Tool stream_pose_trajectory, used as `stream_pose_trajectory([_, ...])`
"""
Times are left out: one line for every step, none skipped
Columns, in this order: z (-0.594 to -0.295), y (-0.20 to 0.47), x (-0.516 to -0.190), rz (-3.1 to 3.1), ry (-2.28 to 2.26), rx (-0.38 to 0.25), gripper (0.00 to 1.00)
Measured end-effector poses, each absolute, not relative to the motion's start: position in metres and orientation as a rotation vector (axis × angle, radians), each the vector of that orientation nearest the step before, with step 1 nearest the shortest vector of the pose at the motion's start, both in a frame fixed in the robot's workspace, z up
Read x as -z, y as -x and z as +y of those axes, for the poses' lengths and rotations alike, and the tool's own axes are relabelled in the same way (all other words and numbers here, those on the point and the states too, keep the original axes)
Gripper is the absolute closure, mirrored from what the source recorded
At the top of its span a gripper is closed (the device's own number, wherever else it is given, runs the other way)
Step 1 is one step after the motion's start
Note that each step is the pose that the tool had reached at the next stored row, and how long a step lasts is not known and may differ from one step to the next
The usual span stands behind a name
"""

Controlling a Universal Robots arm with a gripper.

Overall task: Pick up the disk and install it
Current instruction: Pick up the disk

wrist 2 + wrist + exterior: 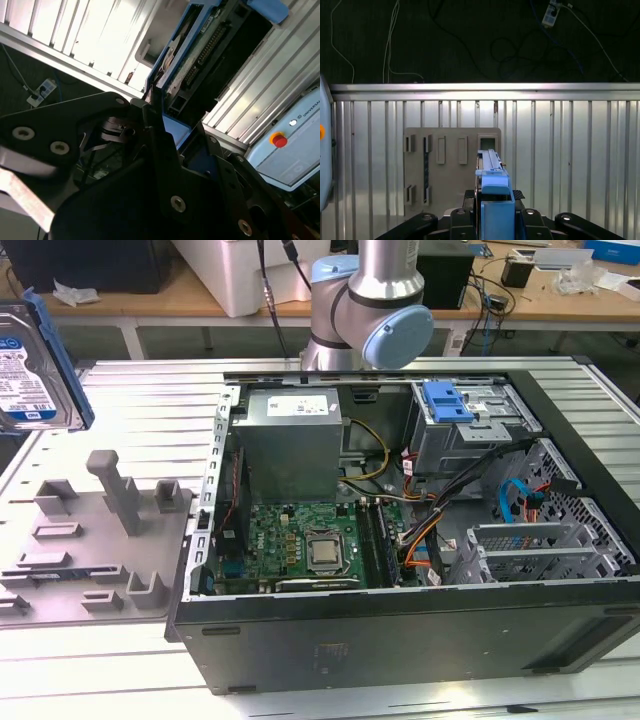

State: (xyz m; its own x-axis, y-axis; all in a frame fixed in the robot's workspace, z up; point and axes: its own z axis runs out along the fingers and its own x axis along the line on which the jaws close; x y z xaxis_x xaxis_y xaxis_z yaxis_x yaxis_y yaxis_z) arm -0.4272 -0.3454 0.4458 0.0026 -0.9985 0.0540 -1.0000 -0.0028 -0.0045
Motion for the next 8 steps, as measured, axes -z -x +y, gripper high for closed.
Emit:
stream_pose_trajectory([-0.3454,0.4272,-0.4458,-2.193,-2.199,-0.064,0.64])
stream_pose_trajectory([-0.3454,0.4272,-0.4458,-2.193,-2.199,-0.064,0.64])
stream_pose_trajectory([-0.3455,0.4272,-0.4458,-2.193,-2.199,-0.064,0.64])
stream_pose_trajectory([-0.3456,0.4265,-0.4462,-2.193,-2.199,-0.064,0.64])
stream_pose_trajectory([-0.3458,0.4257,-0.4463,-2.193,-2.199,-0.064,0.64])
stream_pose_trajectory([-0.3459,0.4250,-0.4464,-2.193,-2.199,-0.064,0.64])
stream_pose_trajectory([-0.3460,0.4242,-0.4467,-2.193,-2.199,-0.064,0.64])
stream_pose_trajectory([-0.3461,0.4235,-0.4469,-2.193,-2.199,-0.064,0.64])
